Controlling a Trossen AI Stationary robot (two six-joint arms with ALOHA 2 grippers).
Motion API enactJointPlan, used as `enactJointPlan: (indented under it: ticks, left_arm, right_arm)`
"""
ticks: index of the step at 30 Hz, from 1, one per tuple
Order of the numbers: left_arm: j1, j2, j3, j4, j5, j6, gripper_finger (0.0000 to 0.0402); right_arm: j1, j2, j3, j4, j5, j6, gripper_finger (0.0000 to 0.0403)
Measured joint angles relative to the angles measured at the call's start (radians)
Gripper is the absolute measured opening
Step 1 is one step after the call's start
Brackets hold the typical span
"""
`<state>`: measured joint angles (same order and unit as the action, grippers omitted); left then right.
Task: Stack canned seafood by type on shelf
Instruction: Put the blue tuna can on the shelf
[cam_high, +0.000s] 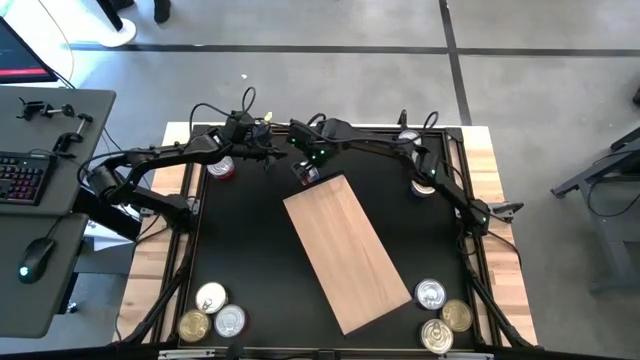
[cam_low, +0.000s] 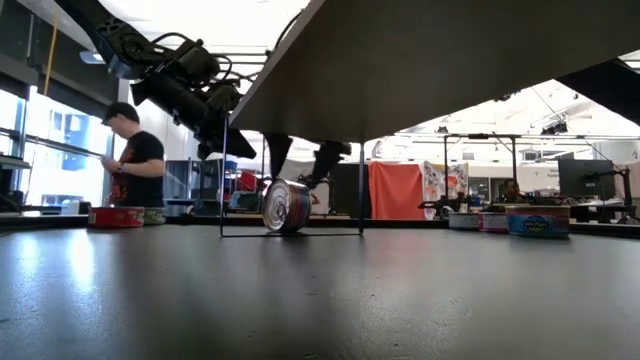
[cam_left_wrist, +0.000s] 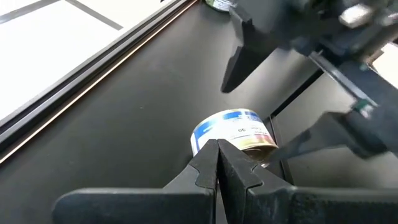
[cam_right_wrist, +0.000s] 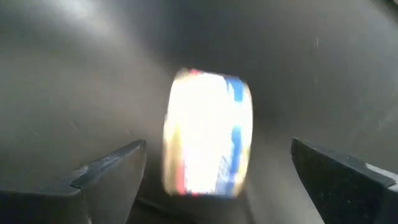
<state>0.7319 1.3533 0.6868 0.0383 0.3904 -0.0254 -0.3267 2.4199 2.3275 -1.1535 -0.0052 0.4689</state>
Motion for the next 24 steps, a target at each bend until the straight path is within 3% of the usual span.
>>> enactJointPlan:
  ticks: [14, 20, 24]
  left_arm:
    - [0.0, 0.0, 0.0, 0.003, 0.0, -0.001, 0.0]
    - [0.001, 0.0, 0.0, 0.003, 0.0, -0.019, 0.0]
    - [0.001, 0.0, 0.0, 0.005, -0.005, -0.026, 0.0]
  right_arm:
    - [0.012, 0.0, -0.007, 0.028, -0.024, 0.021, 0.039]
    - [0.035, 0.0, -0.007, 0.036, 0.047, 0.009, 0.039]
    - [0.04, 0.0, -0.007, 0.056, 0.032, -0.006, 0.039]
